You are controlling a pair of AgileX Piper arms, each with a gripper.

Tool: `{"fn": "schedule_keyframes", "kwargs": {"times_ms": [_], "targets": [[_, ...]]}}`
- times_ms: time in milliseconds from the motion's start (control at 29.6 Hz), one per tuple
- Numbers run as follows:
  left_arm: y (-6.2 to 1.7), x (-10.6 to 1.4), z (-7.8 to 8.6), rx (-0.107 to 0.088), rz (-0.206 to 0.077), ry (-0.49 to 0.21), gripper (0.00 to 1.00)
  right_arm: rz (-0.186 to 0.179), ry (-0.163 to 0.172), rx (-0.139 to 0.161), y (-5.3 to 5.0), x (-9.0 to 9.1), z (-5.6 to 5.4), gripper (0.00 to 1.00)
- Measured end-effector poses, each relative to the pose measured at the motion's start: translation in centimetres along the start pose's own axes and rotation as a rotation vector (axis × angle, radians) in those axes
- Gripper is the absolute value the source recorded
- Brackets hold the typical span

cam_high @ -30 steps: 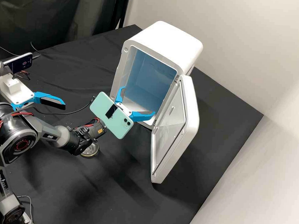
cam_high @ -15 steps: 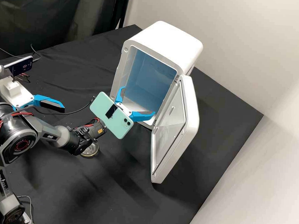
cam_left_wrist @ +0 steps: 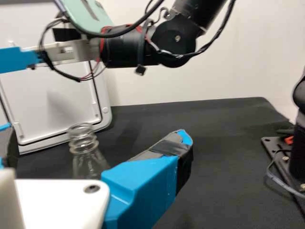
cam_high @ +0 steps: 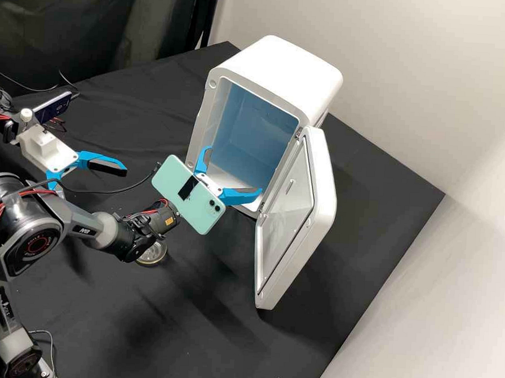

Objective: Place the flask in the incubator

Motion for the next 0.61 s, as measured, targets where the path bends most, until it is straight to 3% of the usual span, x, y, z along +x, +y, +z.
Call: {"fn": "schedule_keyframes", "kwargs": {"times_ms": [169,304,607], "targets": [[-0.23,-1.8,-1.5,0.019,-0.002,0.021,1.0,0.0,0.0,0.0,0.0,0.0,0.0,1.0],[-0.12,-2.6,-2.7,0.029,0.023,0.044,1.0,0.0,0.0,0.0,0.0,0.0,0.0,1.0],[-1.05,-3.7,-3.6,0.031,-0.024,0.062,1.0,0.0,0.0,0.0,0.0,0.0,0.0,1.0]]}}
